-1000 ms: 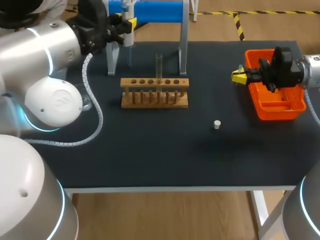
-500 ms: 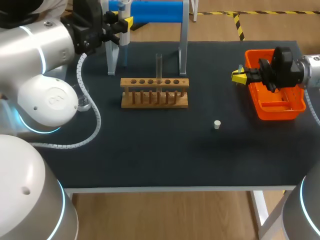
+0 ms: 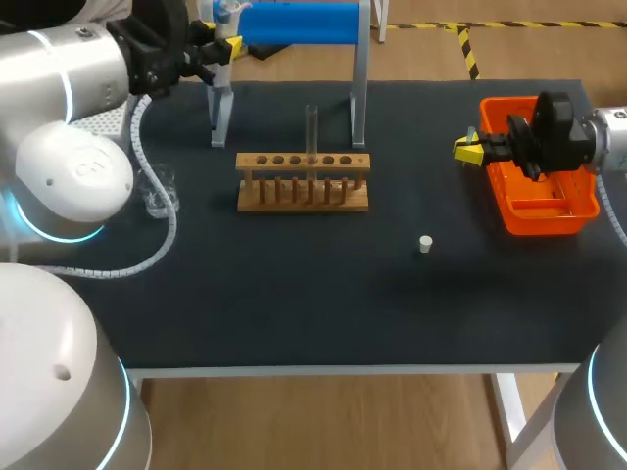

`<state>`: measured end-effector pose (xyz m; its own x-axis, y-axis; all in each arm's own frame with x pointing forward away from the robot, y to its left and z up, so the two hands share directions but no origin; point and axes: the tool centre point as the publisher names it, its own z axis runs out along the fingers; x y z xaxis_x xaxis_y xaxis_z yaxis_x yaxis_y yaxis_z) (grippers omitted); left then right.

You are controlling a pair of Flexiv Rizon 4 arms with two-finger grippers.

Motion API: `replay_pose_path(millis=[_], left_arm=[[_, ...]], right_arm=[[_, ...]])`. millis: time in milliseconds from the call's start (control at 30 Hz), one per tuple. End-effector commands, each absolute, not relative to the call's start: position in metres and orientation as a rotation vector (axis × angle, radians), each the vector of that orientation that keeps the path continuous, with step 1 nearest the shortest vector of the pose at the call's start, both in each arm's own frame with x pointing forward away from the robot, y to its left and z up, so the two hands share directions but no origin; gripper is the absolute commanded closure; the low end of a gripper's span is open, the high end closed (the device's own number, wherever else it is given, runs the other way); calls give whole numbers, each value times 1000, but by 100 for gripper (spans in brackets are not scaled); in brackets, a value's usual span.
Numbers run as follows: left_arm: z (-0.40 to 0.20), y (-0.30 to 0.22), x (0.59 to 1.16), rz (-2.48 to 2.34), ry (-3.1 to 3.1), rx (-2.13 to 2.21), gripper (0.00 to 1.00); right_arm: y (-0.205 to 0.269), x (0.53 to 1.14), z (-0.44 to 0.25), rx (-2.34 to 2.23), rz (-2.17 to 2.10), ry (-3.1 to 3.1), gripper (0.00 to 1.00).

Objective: Invert the test tube, pick up the pipette, mount the tip to pipette, aspirate from beaker and dispense into the tube, eject the tip, return the pipette, and cap with the stopper.

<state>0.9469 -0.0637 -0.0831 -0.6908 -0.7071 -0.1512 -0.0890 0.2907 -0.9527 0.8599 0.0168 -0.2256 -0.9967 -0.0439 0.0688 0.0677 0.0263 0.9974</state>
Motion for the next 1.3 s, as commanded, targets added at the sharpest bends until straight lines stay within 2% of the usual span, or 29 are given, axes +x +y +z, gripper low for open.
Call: replay_pose_path(millis=[33,367,567,967,1300], left_arm=[[-84,-55,959,-1638,2253,-501,100],[-90,-28,990,-1631,2093,-643,100],[-83,-29,991,-1748,2200,-481,100],[-84,-51,965,-1910,2494,-165,100],[-74,-67,927,-2097,2424,-16,100]], right_arm=[[16,860,-225,-24,-2135,-2192,100],[16,860,-225,-24,-2135,-2192,100],[16,860,-225,-24,-2135,-2192,100],[16,860,-225,-24,-2135,-2192,100],[16,860,-225,-24,-2135,-2192,100]])
